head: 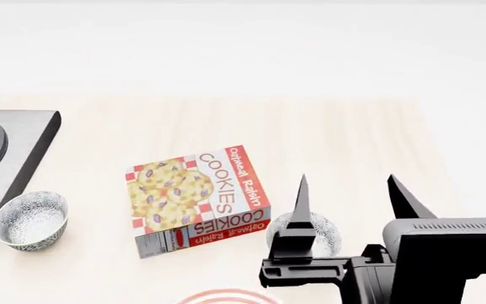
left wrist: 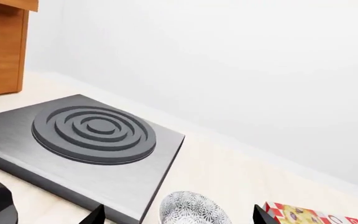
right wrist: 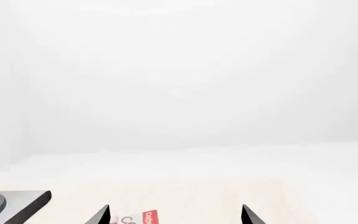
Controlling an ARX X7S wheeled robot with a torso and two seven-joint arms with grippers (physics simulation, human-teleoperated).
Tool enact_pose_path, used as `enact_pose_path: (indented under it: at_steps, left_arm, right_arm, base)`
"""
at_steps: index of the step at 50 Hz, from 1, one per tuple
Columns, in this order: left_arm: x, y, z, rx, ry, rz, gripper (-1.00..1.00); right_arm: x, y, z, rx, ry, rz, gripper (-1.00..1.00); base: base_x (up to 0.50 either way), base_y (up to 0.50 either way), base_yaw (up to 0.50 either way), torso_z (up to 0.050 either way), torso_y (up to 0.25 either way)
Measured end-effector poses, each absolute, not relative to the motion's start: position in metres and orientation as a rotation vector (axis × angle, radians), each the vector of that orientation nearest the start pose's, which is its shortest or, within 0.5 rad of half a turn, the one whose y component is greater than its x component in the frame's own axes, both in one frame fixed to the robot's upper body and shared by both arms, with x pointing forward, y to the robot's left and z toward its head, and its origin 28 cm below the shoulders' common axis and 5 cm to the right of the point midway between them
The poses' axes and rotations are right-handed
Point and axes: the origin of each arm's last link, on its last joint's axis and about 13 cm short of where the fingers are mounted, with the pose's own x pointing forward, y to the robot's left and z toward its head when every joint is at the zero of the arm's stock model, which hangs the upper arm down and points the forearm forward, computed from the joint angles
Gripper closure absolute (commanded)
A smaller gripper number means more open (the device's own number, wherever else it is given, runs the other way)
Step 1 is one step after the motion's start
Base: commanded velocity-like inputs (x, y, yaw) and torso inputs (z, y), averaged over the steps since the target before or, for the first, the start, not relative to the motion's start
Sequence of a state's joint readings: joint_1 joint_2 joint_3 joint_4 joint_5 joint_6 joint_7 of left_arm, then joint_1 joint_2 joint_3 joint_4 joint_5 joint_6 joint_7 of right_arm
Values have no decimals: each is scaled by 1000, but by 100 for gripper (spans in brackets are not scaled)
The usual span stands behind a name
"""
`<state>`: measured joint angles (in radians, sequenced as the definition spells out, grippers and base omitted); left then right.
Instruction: Pick the akita bowl next to the plate and place it on the plate.
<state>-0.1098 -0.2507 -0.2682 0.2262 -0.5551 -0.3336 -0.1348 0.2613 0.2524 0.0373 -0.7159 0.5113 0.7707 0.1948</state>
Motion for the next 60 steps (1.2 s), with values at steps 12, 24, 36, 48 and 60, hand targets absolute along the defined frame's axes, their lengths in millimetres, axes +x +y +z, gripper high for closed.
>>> enact_pose_path:
  at_steps: [12,24,36,48,60]
  left_arm:
    - [227,296,85,-304,-70,229,-100]
    - [227,296,84,-307,-70,230,-100]
    - [227,296,84,-308,-70,231,-100]
    - [227,296,85,-310,-69,232,-100]
    - [227,296,85,-313,-68,232,-100]
  right_arm:
    - [245,-120,173,43,-19,85,-100]
    - [274,-126,181,33,155,63,-100]
    - [299,-131,183,49,322,63,-100]
    - [321,-135,177,51,478,67,-100]
    - [338,-136,170,51,578,67,-100]
  base:
    - [0,0,0,0,0]
    - [0,0,0,0,0]
    - [0,0,0,0,0]
    - [0,0,0,0,0]
    - [0,0,0,0,0]
